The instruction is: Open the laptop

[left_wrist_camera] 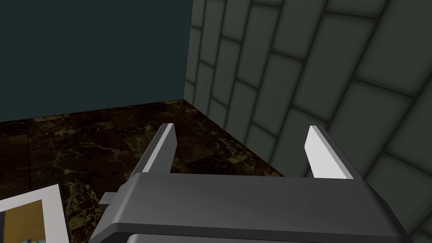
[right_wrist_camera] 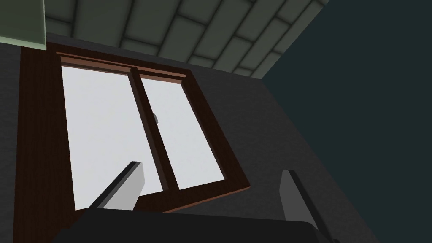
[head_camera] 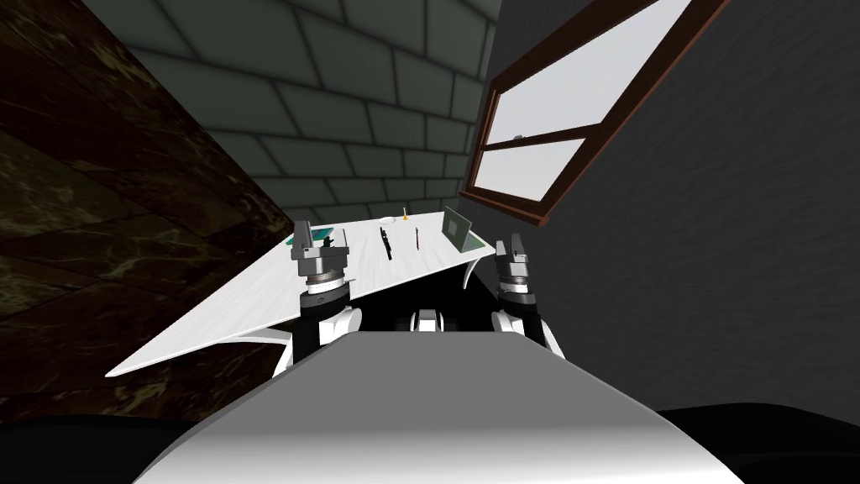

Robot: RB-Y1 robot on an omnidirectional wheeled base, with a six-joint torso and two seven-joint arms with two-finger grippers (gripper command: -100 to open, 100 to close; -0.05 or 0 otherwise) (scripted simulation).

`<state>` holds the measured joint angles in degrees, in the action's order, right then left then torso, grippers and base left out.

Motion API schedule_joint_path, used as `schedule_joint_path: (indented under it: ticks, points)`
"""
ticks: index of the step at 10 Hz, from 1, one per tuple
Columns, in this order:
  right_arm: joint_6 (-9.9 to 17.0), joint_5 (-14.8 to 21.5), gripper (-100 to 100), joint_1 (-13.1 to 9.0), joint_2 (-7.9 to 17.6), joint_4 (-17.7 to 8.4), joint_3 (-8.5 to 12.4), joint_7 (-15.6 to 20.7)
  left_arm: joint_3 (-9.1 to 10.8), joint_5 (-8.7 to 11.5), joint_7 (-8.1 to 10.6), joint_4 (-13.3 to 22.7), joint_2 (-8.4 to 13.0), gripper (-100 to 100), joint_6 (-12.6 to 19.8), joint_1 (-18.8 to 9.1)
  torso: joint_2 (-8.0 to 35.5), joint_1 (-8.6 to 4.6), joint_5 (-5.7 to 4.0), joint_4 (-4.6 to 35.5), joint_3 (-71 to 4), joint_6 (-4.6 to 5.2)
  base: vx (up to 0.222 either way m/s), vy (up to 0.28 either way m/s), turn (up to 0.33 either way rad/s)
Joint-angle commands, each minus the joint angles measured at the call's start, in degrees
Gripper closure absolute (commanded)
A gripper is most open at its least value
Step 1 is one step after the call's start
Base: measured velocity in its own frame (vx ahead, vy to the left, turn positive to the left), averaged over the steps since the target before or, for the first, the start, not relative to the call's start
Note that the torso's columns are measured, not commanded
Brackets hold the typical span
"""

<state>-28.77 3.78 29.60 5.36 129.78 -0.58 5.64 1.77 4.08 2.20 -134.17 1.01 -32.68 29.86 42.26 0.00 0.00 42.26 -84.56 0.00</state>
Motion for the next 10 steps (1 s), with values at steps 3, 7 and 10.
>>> schedule_joint_path:
  ticks: [3,7,10]
  points:
    - [1.7,7.8,-100,-2.6,3.2,-2.7,1.2,4.4,0.00,0.0,0.00,0.0,0.0,0,0.0,0.0,0.0,0.00,0.00,0.0,0.0,0.01,0.001,-0.007,0.022]
    - [2.8,13.4,-100,-4.5,4.8,-4.6,1.9,7.4,0.00,0.0,0.00,0.0,0.0,0,0.0,0.0,0.0,0.01,0.00,0.0,0.0,0.01,0.000,-0.005,0.020]
    - [3.4,17.4,-100,-5.4,5.6,-5.5,2.3,9.1,0.00,0.0,0.00,0.0,0.0,0,0.0,0.0,0.0,-0.01,0.00,0.0,0.0,0.00,0.000,-0.005,0.020]
